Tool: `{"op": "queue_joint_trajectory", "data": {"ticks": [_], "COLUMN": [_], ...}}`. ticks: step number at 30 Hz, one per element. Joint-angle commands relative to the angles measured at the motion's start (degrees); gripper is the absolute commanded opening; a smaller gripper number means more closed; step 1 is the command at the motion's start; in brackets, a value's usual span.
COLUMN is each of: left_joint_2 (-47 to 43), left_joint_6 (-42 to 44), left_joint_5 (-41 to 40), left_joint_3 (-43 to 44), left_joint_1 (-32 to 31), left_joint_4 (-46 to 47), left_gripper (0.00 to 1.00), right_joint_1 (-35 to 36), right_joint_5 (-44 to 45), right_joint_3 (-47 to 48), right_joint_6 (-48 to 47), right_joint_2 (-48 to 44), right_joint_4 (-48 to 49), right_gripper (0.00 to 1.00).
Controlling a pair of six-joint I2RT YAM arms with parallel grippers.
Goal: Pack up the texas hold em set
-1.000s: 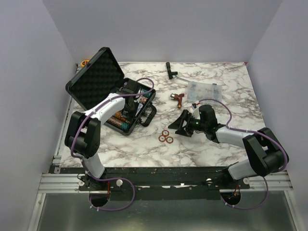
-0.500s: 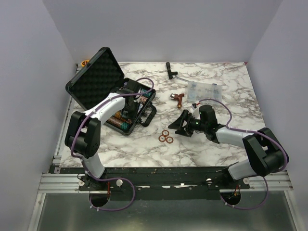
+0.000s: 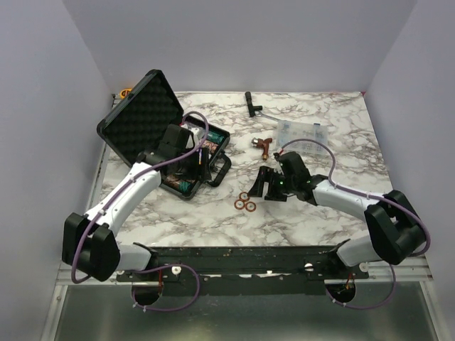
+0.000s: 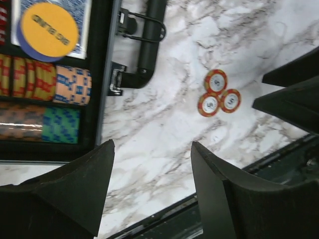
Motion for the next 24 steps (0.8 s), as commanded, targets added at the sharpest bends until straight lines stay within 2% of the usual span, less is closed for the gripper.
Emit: {"op": "queue_joint_trajectory", "data": {"ticks": [1,3,6,10,13,18,24], "left_joint_2": [-4.4,-6.1,-7.5,-8.2,-8.6,-10.8,-12.9], "left_joint_6": [-6.6,-5.6,-2.9,-0.4,0.1,0.2,2.0], "left_joint_5": [9.1,7.5,4.6,3.5,2.9,1.9,-1.2], "left_joint_3": [-3.1,-1.6,1.7,2.6,0.9,-2.3,-2.0], "left_joint_1": [-0.2,-0.2,-0.1,0.0,0.0,0.1,0.3], "left_joint_4": [6.8,6.1,4.0,4.3,5.4,6.7,5.4], "left_gripper": [0.66,0.73,0.76,0.8,0.82,0.83,0.83], "right_joint_1": [6.3,9.3,13.4,17.3,17.6,17.6,17.6], "right_joint_5": [15.9,21.0,27.0,30.1,29.8,29.7,31.2], "right_joint_3": [7.5,10.4,14.9,20.2,23.0,27.9,36.0], "right_joint_6": [-6.9,-7.4,-8.4,-9.1,-7.8,-0.6,8.5], "right_joint_2": [0.3,2.2,5.4,9.6,11.6,15.8,24.3], "right_joint_4": [-16.1,-20.7,-27.4,-33.0,-33.2,-32.6,-37.5], "right_gripper": [0.84,0.84,0.84,0.85,0.83,0.78,0.77]}}
